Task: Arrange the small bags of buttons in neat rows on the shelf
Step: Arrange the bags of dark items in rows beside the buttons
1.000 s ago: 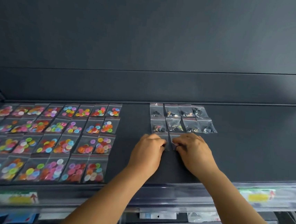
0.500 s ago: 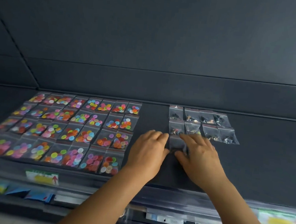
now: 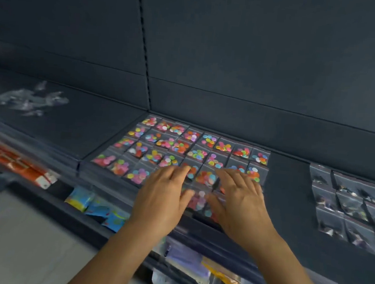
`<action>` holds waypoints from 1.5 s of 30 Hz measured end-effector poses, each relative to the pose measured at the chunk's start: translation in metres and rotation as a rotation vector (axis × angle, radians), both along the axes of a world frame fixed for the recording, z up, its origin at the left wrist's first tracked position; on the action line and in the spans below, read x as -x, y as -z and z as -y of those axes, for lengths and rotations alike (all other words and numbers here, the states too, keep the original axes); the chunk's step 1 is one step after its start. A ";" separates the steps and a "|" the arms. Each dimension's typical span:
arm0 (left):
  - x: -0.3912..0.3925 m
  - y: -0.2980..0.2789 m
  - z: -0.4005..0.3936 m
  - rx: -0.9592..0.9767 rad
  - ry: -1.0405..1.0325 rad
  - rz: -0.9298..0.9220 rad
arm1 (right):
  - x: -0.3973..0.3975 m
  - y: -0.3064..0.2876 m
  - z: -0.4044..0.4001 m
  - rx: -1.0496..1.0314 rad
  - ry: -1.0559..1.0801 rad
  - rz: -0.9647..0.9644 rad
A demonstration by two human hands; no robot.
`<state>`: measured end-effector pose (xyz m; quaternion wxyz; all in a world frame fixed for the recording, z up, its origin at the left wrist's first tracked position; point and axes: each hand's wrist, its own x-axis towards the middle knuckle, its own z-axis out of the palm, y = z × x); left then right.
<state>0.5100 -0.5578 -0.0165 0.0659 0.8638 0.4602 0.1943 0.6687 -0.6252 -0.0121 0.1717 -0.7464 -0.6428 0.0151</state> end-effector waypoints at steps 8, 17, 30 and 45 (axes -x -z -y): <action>0.146 0.001 -0.053 -0.028 -0.081 0.013 | 0.144 -0.004 -0.081 -0.037 -0.105 -0.042; 0.276 0.002 -0.113 -0.037 -0.192 0.001 | 0.280 -0.002 -0.159 -0.027 -0.224 -0.057; 0.388 0.014 -0.223 -0.004 -0.333 0.050 | 0.382 0.012 -0.295 -0.006 -0.351 -0.050; 0.430 0.022 -0.439 0.067 -0.305 -0.024 | 0.421 0.026 -0.497 0.121 -0.306 -0.091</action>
